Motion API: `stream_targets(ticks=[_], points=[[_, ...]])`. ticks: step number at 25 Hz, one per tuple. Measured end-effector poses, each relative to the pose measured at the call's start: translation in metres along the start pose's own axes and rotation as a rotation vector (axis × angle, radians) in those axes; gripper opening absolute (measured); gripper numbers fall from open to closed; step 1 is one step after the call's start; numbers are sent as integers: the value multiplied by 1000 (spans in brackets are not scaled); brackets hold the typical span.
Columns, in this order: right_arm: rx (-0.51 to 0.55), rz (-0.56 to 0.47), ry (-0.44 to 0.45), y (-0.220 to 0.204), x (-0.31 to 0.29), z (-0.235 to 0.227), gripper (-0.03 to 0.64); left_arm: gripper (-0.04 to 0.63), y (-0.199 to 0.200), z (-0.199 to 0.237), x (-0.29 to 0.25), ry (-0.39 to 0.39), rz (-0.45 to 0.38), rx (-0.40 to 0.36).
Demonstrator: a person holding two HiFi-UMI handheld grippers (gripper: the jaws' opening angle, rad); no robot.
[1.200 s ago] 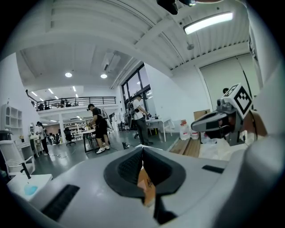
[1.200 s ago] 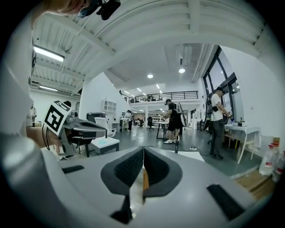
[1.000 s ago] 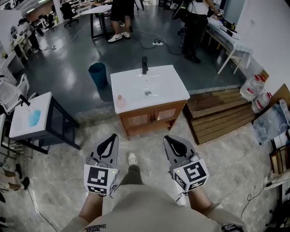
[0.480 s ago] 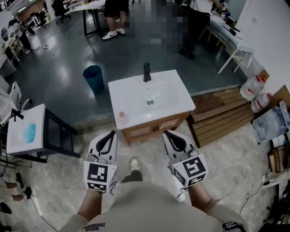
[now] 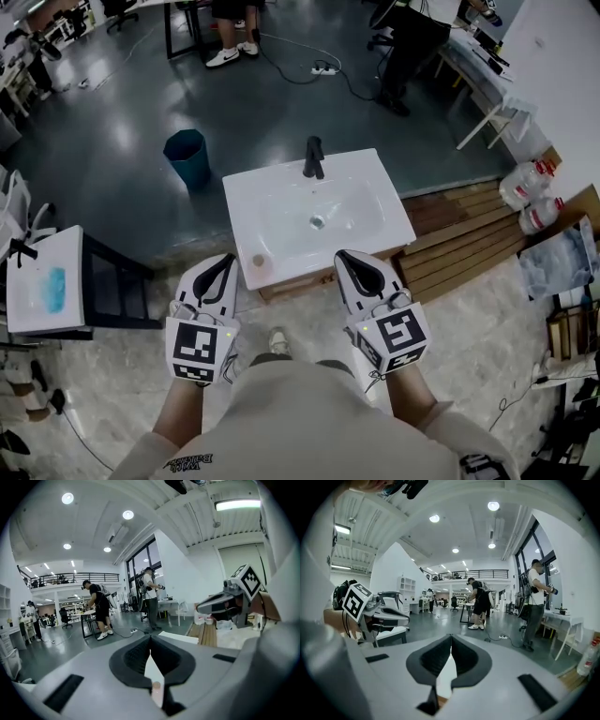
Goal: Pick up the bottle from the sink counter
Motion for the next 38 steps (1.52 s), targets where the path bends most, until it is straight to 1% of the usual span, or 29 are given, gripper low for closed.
stream_targets(ticks=[4,8,11,13,17,21,22,23,24,25,26,31,34,38], points=[[-8,10,6,4,-25,-14,-3,6,-4,17,-22,0,20,15],[-28,36,27,1,-49,-32,-3,6,-8,23,-39,19,50,23],[-36,76,51,-4,-65,-45,-3,6,-12,27,-49,39,53,76],[-27,84,71,-3,-75,-52,-3,6,-13,28,-55,58,48,109],[-31,95,109,-5,-88,-66,-3,6,-15,26,-68,82,65,102],[-29,113,142,-10,-101,-74,-3,9,-25,26,-80,117,113,101],[-26,115,152,-10,-104,-75,-3,19,-28,26,-83,117,126,103],[-22,119,163,-11,-107,-76,-3,70,-31,25,-87,110,138,109],[-17,123,173,-12,-109,-78,-3,144,-34,25,-91,98,151,116],[-12,129,183,-13,-112,-80,-3,199,-36,23,-95,86,163,121],[-8,136,192,-14,-115,-81,-3,221,-38,22,-100,78,173,123],[-5,173,235,-21,-134,-88,-3,287,-51,16,-119,76,173,144],[-1,197,253,-26,-145,-93,-3,293,-63,9,-131,68,182,147],[8,240,254,-42,-160,-100,-3,293,-81,0,-145,66,207,104]])
Point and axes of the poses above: the fingertips, and each gripper's own axes: x backward along the fingers, z to its left, y out of its top, the point moved 10 cm from there along x, backward along the fingers, and after that the axes turned 10 degrees about -x, right-handed, at the moved point
